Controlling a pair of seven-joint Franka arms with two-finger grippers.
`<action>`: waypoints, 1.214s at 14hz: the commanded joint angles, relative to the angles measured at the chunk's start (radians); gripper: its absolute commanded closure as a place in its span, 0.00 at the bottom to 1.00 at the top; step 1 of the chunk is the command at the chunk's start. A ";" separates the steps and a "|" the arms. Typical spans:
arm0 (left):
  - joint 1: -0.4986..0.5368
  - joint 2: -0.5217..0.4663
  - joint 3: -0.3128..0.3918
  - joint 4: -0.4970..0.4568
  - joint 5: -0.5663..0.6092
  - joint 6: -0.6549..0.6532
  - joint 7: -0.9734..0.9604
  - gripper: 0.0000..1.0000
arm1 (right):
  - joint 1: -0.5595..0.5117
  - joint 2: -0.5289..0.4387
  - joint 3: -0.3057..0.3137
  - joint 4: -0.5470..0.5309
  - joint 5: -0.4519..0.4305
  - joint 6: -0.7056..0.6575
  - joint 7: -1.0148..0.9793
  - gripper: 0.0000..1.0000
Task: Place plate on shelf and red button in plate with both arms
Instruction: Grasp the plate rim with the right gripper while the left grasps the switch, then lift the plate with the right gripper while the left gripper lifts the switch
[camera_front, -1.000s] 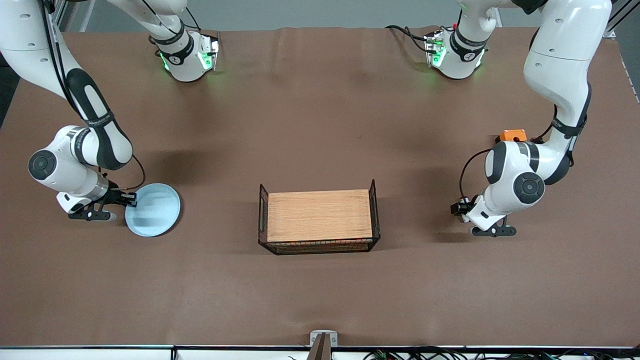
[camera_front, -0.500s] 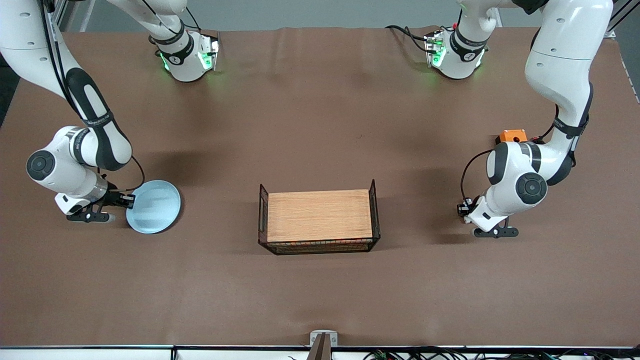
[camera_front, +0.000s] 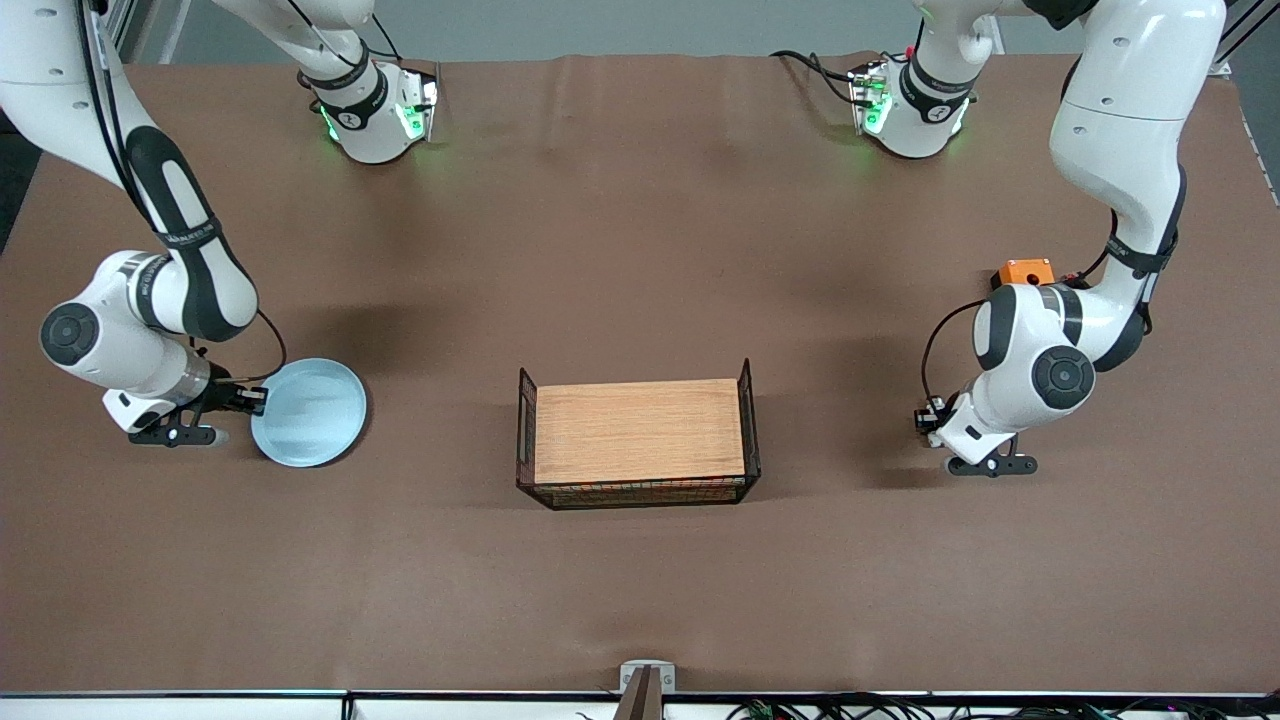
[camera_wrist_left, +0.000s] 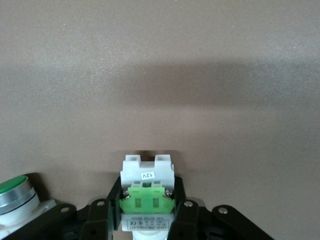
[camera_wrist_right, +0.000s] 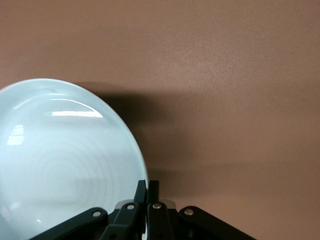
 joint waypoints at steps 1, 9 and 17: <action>0.006 0.008 -0.004 0.019 0.010 -0.009 0.007 1.00 | 0.006 -0.138 0.015 -0.010 -0.003 -0.185 0.007 1.00; -0.007 -0.106 -0.070 0.296 -0.007 -0.523 -0.191 1.00 | 0.078 -0.476 0.018 0.031 0.001 -0.708 0.075 1.00; -0.010 -0.295 -0.119 0.407 -0.113 -0.744 -0.568 1.00 | 0.265 -0.548 0.018 0.226 0.097 -1.061 0.489 1.00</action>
